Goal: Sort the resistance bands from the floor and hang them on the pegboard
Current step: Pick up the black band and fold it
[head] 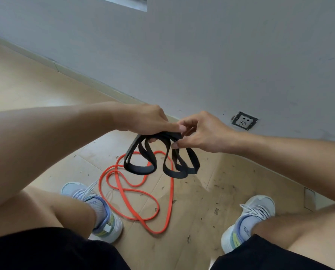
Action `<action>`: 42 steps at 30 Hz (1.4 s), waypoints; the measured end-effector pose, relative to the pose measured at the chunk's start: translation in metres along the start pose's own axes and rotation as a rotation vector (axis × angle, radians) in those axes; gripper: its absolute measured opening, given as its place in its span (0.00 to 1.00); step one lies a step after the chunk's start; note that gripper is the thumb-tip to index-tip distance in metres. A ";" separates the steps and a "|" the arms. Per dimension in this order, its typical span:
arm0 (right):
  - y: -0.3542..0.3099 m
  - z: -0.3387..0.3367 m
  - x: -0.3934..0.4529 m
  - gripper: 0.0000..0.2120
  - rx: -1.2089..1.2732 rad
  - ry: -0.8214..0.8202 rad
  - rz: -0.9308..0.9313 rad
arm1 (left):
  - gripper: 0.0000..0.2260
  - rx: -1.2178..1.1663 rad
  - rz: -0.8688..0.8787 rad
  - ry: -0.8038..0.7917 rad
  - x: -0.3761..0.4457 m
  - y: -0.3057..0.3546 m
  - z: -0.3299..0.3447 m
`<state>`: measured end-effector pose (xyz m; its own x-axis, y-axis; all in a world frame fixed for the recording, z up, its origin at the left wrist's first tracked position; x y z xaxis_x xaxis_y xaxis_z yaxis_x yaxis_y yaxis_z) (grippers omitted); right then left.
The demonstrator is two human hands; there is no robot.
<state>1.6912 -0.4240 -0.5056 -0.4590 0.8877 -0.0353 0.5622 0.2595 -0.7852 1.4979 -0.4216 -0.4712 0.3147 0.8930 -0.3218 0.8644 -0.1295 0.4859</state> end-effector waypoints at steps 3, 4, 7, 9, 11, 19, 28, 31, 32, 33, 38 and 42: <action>0.003 -0.001 0.002 0.13 0.019 -0.016 0.019 | 0.25 -0.021 -0.014 0.051 0.003 0.000 0.000; 0.005 -0.002 0.003 0.13 0.026 -0.009 0.030 | 0.24 -0.027 -0.020 0.064 0.003 0.000 0.000; 0.007 -0.006 0.004 0.11 0.032 0.000 0.055 | 0.24 -0.046 -0.047 0.110 0.005 0.002 0.002; 0.007 -0.006 0.004 0.09 0.049 -0.006 0.058 | 0.25 -0.054 -0.070 0.133 0.006 0.003 0.003; 0.008 -0.004 0.004 0.08 0.062 -0.009 0.060 | 0.25 -0.050 -0.080 0.148 0.006 0.003 0.003; 0.006 -0.007 0.003 0.10 0.050 0.086 0.008 | 0.21 -0.114 -0.099 0.184 0.003 0.007 -0.002; 0.031 -0.008 0.006 0.18 -0.008 -0.059 0.143 | 0.15 -0.263 -0.061 0.204 0.000 0.007 -0.008; 0.059 -0.004 0.002 0.16 -0.149 -0.133 0.238 | 0.13 -0.416 -0.039 0.229 -0.003 0.008 -0.015; 0.066 -0.002 -0.001 0.18 -0.190 -0.191 0.273 | 0.12 -0.448 -0.034 0.235 -0.004 0.007 -0.017; 0.072 0.000 -0.003 0.21 -0.212 -0.242 0.308 | 0.12 -0.469 -0.031 0.242 -0.004 0.007 -0.019; 0.075 0.005 -0.003 0.42 -0.189 -0.191 0.337 | 0.11 -0.563 -0.001 0.286 -0.004 -0.001 -0.024; 0.064 0.002 0.003 0.37 -0.161 -0.100 0.299 | 0.12 -0.621 0.031 0.312 -0.003 -0.004 -0.024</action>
<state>1.7243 -0.4058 -0.5575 -0.3182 0.8940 -0.3155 0.7793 0.0571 -0.6241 1.4839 -0.4133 -0.4529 0.1282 0.9870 -0.0967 0.4429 0.0303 0.8960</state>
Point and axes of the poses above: each hand's wrist, its own x-axis towards the middle knuckle, its own z-axis out of the palm, y = z × x, the point moved 1 cm from there along x, towards the middle knuckle, and after that the axes turned 9 degrees about y, right-handed, at the moved point
